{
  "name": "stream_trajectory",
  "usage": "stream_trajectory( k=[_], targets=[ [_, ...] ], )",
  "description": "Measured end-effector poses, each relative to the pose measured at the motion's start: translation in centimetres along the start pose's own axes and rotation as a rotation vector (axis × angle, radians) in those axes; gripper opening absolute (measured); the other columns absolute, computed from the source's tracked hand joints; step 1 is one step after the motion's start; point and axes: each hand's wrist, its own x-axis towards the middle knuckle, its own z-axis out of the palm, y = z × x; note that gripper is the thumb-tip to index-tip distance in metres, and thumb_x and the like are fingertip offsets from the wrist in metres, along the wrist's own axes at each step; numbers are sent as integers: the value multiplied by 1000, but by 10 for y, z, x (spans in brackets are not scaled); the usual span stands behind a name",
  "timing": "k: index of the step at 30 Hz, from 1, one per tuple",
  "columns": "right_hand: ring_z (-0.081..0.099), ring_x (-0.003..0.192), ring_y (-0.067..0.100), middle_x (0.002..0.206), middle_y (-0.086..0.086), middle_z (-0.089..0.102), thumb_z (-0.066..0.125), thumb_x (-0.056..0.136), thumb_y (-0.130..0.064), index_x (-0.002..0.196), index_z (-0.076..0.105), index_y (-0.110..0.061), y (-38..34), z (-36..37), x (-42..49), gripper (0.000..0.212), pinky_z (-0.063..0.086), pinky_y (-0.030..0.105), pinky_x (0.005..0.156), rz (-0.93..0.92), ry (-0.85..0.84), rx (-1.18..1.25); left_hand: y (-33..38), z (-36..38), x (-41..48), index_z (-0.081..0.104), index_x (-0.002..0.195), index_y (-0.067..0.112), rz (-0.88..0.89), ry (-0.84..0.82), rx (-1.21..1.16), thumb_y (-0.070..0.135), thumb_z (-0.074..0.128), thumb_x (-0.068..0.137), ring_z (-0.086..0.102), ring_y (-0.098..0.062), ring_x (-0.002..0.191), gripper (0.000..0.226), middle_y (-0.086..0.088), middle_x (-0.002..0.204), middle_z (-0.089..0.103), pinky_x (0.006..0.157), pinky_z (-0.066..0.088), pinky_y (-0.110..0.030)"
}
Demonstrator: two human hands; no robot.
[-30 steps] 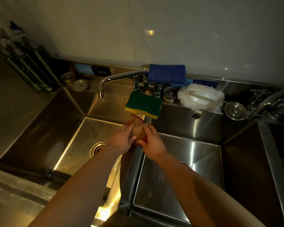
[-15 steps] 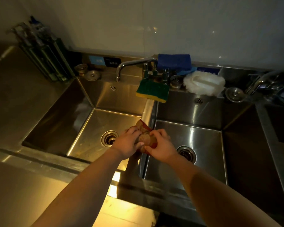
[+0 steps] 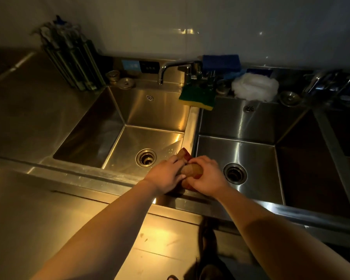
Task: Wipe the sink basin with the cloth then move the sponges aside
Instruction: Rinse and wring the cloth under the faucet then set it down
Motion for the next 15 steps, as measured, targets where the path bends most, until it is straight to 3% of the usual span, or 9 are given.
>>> stream_trajectory(
  k=[3, 6, 10, 12, 14, 15],
  targets=[
    [38, 98, 10, 110, -15, 43, 62, 62, -57, 108, 45, -39, -2, -6, -11, 53, 36, 25, 70, -41, 42, -126, 4, -5, -10, 46, 126, 27, 98, 13, 123, 47, 47, 92, 49, -23, 111, 39, 1, 130, 44, 91, 45, -39],
    [41, 101, 13, 115, -11, 41, 50, 66, -61, 114, 38, -38, -1, -8, -20, 55, 34, 28, 67, -78, -12, -239, 1, -5, -20, 48, 120, 31, 95, 30, 221, 56, 35, 91, 42, -20, 117, 40, 2, 127, 43, 99, 35, -46],
    [44, 107, 20, 120, -3, 47, 26, 87, -61, 127, 39, -34, -4, -3, -26, 50, 36, 30, 70, -56, 80, -377, -1, 3, -23, 54, 111, 31, -34, 159, 68, 48, 27, 96, 23, -23, 130, 35, -1, 136, 32, 107, 22, -52],
    [39, 119, 26, 130, 2, 43, 19, 93, -55, 131, 37, -35, -14, 1, -20, 47, 40, 45, 86, 5, 144, -455, -2, 6, -17, 52, 114, 30, -66, 127, 65, 43, 32, 97, 14, -25, 138, 29, 0, 144, 26, 109, 16, -57],
    [19, 138, 31, 149, -1, 25, 18, 96, -51, 142, 21, -38, -19, 11, -15, 48, 20, 64, 105, 88, 49, -381, -5, 13, -14, 42, 127, 30, -94, 9, 60, 43, 32, 97, 2, -25, 143, 34, 3, 153, 13, 110, 9, -62],
    [9, 142, 30, 155, -4, 16, 17, 97, -49, 145, 12, -39, -19, 19, -14, 49, 11, 65, 108, 112, -26, -318, -7, 18, -15, 31, 137, 31, -121, -63, 25, 45, 28, 98, -4, -23, 145, 41, 7, 157, 4, 110, 6, -62]
  ],
)
